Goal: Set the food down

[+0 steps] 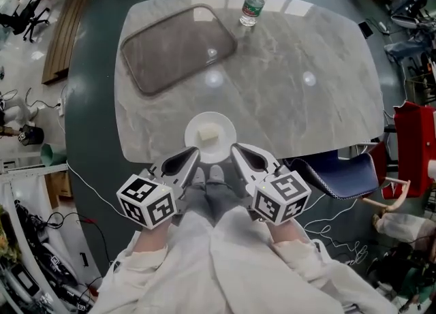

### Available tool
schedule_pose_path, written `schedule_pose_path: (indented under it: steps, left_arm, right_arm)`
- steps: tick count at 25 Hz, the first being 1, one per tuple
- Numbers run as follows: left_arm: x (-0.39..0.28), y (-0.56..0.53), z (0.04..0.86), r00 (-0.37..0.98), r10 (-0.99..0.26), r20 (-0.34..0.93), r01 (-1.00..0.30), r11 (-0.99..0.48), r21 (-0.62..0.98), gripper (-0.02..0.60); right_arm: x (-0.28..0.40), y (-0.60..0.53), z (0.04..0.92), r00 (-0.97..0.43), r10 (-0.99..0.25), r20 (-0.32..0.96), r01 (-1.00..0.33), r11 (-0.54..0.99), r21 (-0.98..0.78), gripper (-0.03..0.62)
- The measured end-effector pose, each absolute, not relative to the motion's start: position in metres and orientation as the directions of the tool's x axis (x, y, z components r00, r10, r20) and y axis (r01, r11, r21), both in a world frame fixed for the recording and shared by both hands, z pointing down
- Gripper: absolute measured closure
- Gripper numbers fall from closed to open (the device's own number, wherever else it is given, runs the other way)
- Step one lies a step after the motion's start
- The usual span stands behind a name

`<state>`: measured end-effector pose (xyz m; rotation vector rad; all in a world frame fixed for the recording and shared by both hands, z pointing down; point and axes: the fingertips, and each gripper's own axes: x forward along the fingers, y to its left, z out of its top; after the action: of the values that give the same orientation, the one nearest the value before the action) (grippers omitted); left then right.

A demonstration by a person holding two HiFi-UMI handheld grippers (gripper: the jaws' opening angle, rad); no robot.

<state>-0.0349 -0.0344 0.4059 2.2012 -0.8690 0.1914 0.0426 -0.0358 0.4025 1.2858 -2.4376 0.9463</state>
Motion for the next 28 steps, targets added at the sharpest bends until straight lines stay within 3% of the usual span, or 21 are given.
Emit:
schedule_pose_path:
  steps: [28]
  left_arm:
    - [-0.03, -0.01, 0.5, 0.744, -0.448, 0.495, -0.649, -0.312, 0.694, 0.563]
  right_arm:
    - [0.053, -0.012, 0.498, -0.568, -0.548, 0.614, -0.819, 0.302, -0.488, 0.591]
